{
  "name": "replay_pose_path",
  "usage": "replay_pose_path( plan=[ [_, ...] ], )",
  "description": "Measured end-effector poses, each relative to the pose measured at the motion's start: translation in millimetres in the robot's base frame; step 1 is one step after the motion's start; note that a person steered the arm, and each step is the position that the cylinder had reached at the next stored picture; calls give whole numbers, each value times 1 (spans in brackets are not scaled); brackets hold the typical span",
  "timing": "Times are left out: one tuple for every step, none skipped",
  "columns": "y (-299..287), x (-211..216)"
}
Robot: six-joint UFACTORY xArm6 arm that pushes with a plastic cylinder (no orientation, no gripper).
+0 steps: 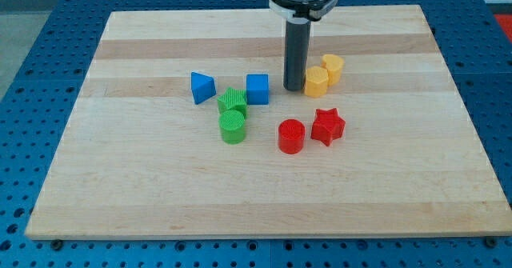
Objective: Separate the yellow blocks from each others
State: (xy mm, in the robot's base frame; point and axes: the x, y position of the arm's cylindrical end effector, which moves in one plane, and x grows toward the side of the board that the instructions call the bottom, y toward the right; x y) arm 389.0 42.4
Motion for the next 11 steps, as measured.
replay_pose_path(
  plan=[
    [0, -10],
    [0, -36],
    [11, -44],
    [15, -43],
    [23, -43],
    [23, -42],
    [23, -39],
    [23, -34],
    [23, -28],
    [23, -25],
    [24, -28]
  ],
)
